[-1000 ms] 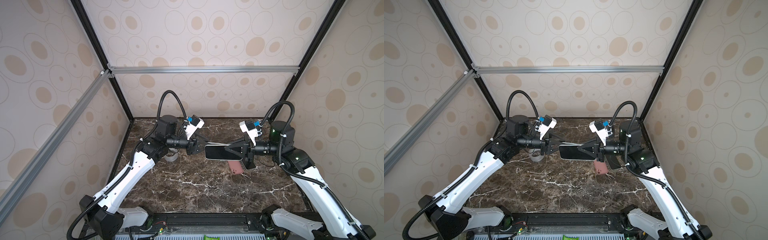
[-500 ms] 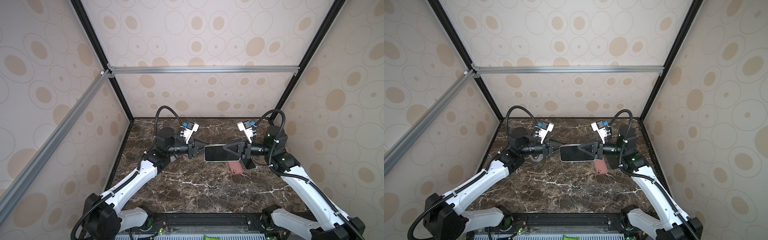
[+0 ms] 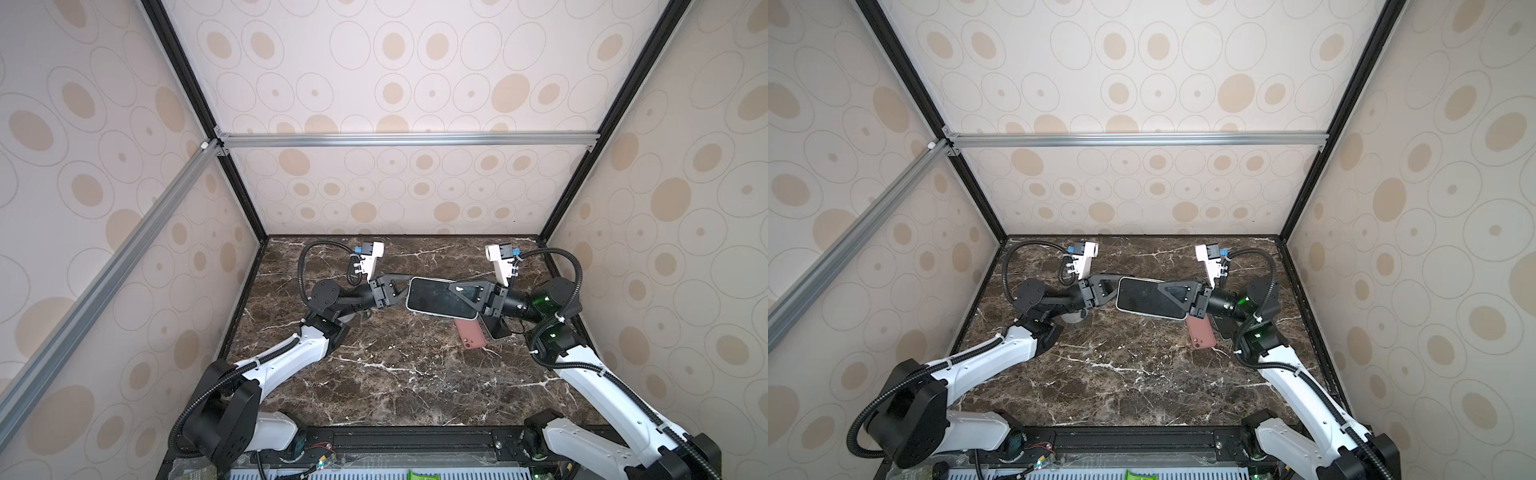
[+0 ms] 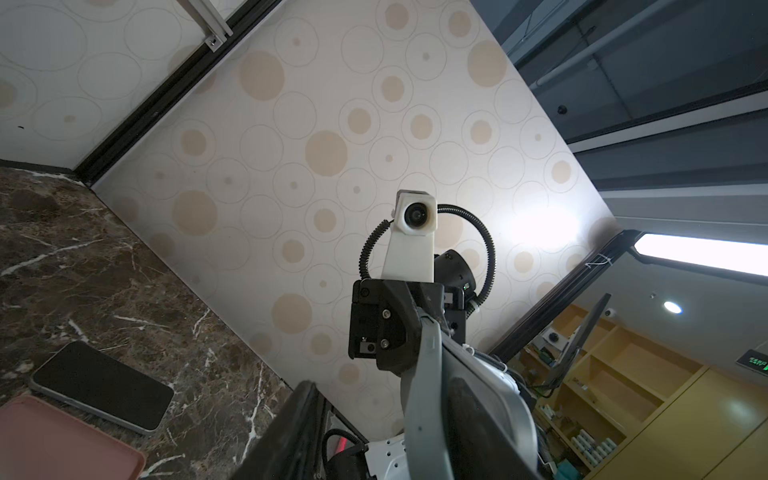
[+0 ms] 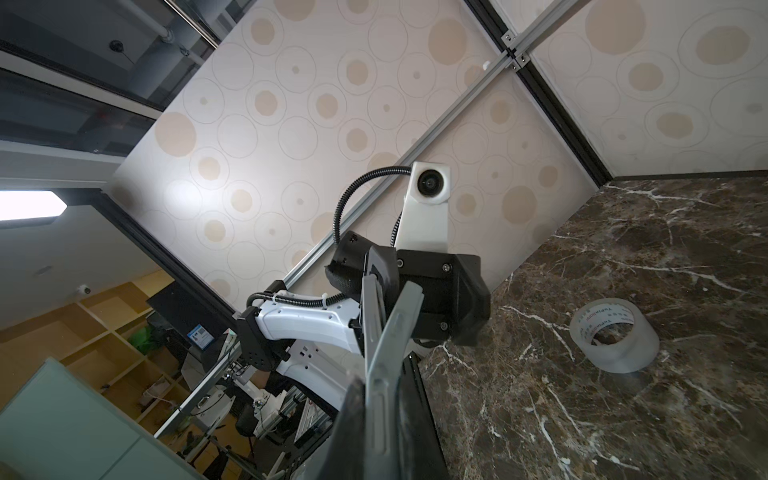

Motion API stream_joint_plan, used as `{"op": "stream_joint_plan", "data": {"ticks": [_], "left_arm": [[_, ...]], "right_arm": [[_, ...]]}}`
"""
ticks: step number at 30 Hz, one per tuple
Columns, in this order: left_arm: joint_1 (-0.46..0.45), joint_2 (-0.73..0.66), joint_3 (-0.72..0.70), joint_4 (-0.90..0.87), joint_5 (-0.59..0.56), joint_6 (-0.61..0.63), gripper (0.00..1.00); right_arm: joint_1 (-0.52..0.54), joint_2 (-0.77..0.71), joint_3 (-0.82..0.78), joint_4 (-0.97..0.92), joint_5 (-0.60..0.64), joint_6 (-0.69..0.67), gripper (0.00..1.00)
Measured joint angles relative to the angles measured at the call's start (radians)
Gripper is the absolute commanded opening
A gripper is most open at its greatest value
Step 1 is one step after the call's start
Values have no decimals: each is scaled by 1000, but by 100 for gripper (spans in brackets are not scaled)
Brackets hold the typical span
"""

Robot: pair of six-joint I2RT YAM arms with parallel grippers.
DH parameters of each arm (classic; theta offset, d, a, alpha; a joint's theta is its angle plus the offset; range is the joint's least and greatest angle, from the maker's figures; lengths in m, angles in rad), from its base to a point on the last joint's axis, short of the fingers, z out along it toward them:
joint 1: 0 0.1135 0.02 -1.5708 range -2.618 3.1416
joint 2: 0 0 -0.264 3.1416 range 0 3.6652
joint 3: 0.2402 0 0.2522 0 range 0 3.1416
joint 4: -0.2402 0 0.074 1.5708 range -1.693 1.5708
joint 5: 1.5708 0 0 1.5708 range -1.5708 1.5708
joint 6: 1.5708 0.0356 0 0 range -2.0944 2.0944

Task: Take the phone out of the phone case
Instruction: Remove the phone case from the phone.

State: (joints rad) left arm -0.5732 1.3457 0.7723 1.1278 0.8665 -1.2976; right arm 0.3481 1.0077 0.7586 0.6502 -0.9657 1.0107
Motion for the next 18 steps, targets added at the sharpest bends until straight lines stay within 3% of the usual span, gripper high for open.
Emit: {"op": "stream_joint_plan", "data": {"ticks": [7,13,18], "left_arm": [[-18,-4,-3,37,-37,-37,39],[-19,-26,-4,-15,-47,19,26],[-19,-27,-5,-16,-49,42,21]], "right_arm": [[0,19,-4,79,8,51,0],[-3,57,3,90,-1,66,0],[-7,91,25,90,-26,69,0]]}}
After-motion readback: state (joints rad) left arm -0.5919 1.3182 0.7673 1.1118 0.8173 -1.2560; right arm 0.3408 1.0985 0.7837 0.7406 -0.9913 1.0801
